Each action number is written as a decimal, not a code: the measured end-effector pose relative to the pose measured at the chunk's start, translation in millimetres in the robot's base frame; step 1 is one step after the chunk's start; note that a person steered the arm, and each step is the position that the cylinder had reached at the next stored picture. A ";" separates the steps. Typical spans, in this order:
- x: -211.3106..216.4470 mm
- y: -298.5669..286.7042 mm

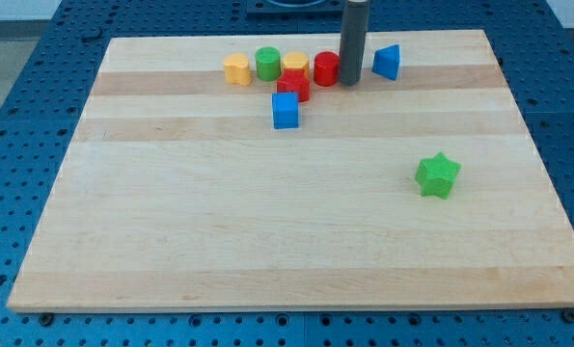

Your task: Slide blue triangle to red circle

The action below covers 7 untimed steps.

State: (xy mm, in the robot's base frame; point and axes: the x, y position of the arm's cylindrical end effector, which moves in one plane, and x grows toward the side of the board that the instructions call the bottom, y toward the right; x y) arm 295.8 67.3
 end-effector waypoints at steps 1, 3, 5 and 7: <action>11.5 -2.0; 53.2 34.8; 58.3 117.8; 17.7 173.7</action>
State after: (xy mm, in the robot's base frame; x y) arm 313.5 241.0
